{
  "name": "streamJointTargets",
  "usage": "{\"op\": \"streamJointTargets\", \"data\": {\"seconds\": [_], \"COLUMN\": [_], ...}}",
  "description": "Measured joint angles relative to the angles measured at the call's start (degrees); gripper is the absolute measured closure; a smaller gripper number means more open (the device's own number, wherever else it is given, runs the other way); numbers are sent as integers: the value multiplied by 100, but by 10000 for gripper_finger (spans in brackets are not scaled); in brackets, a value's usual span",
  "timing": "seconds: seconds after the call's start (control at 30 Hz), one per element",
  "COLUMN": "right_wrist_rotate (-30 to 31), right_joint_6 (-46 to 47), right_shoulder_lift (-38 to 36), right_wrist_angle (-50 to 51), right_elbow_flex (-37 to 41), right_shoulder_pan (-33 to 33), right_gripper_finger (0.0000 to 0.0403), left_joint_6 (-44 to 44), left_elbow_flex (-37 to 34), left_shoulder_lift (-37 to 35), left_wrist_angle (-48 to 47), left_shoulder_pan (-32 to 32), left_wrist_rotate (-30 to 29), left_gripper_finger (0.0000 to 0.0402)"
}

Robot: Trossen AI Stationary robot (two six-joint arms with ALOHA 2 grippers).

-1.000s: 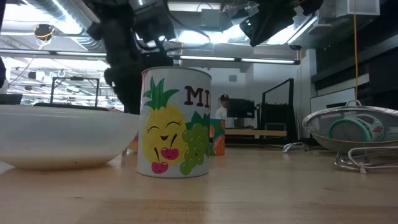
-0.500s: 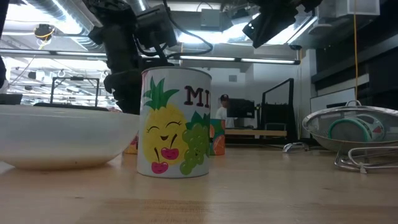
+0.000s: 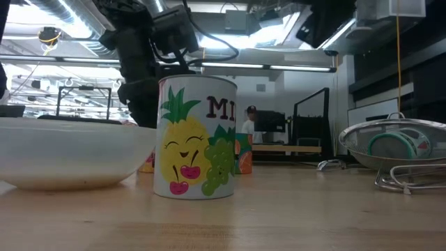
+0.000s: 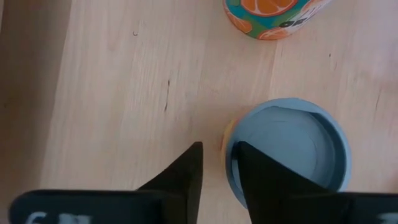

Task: Pick and place cans onto a shelf
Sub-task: Move the yellow pineapple can to middle of the table, then put the white mixed vegetables can on the shelf

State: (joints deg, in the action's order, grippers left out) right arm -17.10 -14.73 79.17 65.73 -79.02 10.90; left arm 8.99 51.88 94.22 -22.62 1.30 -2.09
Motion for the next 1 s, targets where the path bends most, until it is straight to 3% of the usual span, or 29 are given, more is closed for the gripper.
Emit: {"op": "streamJointTargets", "data": {"seconds": [0.17, 0.3, 0.43, 0.73, 1.0], "right_wrist_rotate": [74, 501, 844, 898, 1499], "right_joint_6": [674, 1484, 2372, 4211, 4928], "right_shoulder_lift": [-424, -739, -1069, -1802, -2334], "right_wrist_angle": [96, 235, 317, 670, 1004], "right_elbow_flex": [108, 348, 815, 1885, 2534], "right_shoulder_pan": [0, -33, -139, -258, -258], "right_gripper_finger": [325, 325, 325, 324, 324], "left_joint_6": [7, 108, 110, 48, -72], "left_elbow_flex": [-4, -4, -4, 255, 682], "left_shoulder_lift": [-7, -9, -9, -16, -19], "left_wrist_angle": [39, 40, 44, 33, -54], "left_shoulder_pan": [0, 0, 0, -40, -142], "left_wrist_rotate": [5, 4, 4, 11, 13], "left_gripper_finger": [302, 302, 300, 302, 301]}}
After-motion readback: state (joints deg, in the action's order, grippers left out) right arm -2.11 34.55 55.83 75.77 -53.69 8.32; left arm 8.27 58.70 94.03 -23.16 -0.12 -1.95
